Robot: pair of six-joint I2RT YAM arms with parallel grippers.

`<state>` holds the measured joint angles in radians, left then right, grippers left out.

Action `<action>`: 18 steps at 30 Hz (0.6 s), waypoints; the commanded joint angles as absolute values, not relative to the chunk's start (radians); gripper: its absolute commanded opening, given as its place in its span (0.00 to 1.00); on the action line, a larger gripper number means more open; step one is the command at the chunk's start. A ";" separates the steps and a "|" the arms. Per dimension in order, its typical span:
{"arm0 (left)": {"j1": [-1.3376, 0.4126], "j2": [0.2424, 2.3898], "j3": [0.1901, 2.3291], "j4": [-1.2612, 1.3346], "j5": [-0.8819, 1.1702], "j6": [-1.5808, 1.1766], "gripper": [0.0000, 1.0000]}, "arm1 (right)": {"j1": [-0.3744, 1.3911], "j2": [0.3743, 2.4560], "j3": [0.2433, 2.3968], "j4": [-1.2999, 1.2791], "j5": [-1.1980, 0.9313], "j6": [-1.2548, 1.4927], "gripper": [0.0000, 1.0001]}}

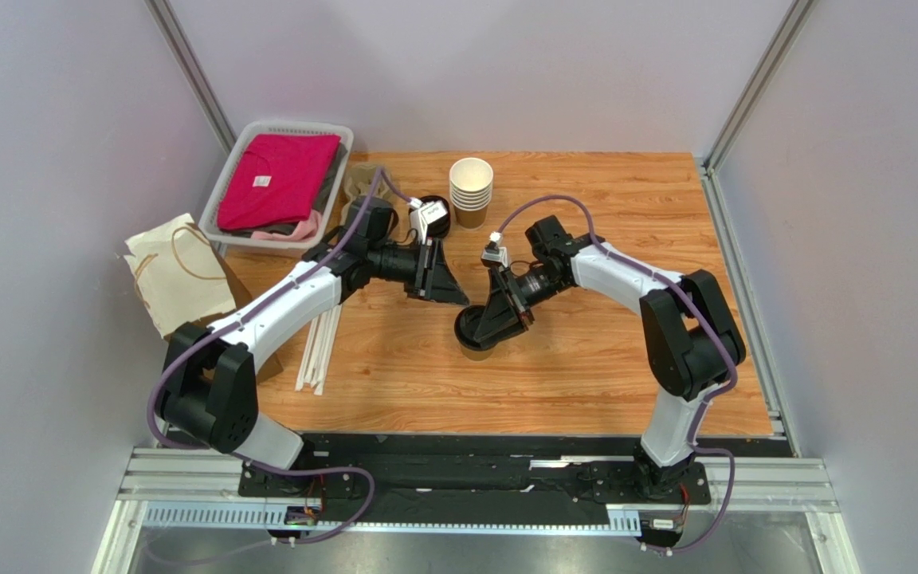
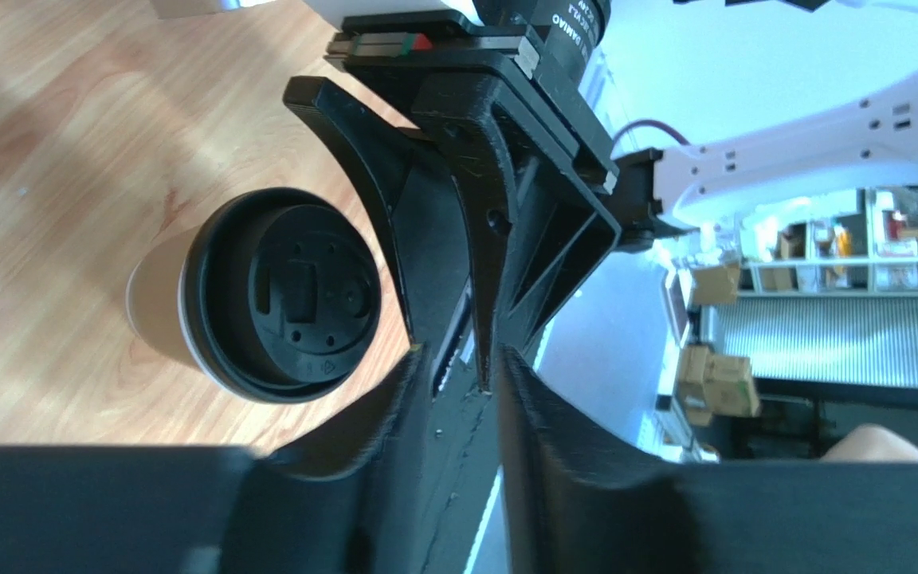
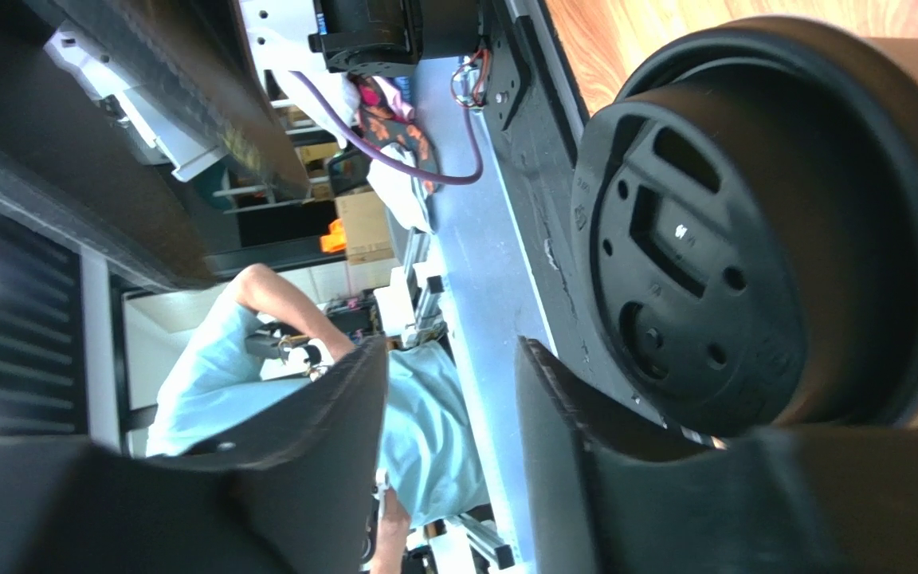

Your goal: Pack the takeout coffee

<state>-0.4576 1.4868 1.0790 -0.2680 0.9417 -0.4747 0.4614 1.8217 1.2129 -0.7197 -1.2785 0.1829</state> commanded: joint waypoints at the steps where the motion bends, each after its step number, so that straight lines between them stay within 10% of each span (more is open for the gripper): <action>1: -0.465 1.545 1.055 -0.134 1.043 -0.589 0.28 | 0.459 1.787 1.230 -0.729 -1.223 0.181 0.38; 18: -0.486 1.738 1.039 -0.169 0.977 -0.594 0.00 | 0.433 1.901 1.200 -0.663 -1.160 0.229 0.20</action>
